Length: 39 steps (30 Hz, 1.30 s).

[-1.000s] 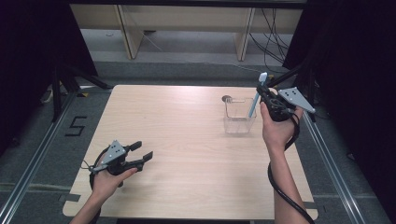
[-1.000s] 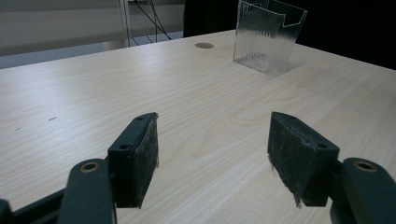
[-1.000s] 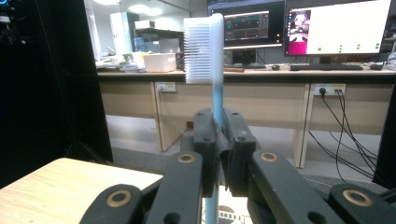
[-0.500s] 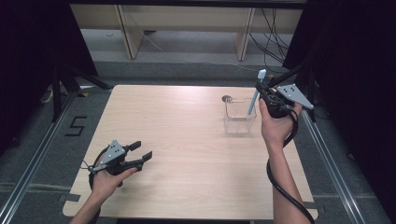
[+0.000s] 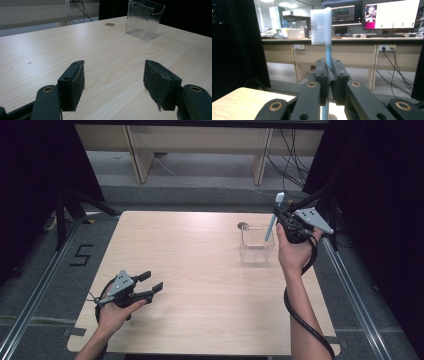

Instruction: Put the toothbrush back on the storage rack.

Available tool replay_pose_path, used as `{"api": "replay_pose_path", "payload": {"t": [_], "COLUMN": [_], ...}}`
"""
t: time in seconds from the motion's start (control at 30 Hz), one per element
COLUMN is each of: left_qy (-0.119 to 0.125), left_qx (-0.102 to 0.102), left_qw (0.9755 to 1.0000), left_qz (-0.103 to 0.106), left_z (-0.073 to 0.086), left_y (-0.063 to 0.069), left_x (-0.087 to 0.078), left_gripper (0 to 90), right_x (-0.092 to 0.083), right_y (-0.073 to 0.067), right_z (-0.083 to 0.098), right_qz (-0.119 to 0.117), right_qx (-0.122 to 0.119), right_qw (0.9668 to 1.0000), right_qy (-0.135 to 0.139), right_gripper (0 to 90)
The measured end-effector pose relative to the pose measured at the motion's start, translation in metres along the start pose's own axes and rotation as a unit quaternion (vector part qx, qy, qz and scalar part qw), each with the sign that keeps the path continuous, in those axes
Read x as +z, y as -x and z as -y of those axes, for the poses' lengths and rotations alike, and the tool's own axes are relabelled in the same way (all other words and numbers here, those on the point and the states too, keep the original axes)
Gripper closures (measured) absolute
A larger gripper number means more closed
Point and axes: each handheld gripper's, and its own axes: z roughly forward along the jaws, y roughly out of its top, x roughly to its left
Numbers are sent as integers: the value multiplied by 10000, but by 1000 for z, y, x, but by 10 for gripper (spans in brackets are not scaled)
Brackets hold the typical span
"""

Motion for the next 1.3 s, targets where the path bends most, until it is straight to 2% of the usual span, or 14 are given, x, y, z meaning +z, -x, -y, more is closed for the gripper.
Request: {"api": "replay_pose_path", "payload": {"t": [0.13,0.17,0.2,0.37,0.4,0.53,0.63,0.67,0.87,0.97,1.03,1.3], "left_qy": [-12,-15,-15,-12,-9,-10,-8,-7,-11,48,42,-9], "left_qx": [-2,-4,-2,-7,-7,-11,-20,-22,-34,-36,-35,-45], "left_qw": [10000,10000,10000,10000,10000,10000,10000,10000,10000,10000,10000,10000], "left_qz": [9,9,8,6,8,7,2,2,-1,43,38,-2], "left_z": [0,0,0,0,0,0,1,1,1,2,2,1], "left_y": [0,0,0,0,0,0,-1,-1,-1,-1,-1,-1], "left_x": [0,0,0,0,0,0,0,0,0,1,1,0], "left_gripper": [332,332,332,332,331,331,331,332,331,331,331,331], "right_x": [3,2,3,5,7,9,10,11,14,14,15,19], "right_y": [1,0,1,1,1,2,2,3,3,3,4,4], "right_z": [0,0,0,1,2,3,4,5,6,6,6,10], "right_qz": [20,13,-4,37,20,14,42,35,55,63,63,64], "right_qx": [-1,91,15,34,38,22,12,30,67,46,25,62], "right_qw": [10000,10000,10000,10000,10000,10000,9999,10000,10000,9999,10000,9999], "right_qy": [25,-34,-9,-70,5,-11,-114,-37,-48,-126,-69,-126], "right_gripper": [857,857,857,857,857,857,858,857,857,857,857,858]}}
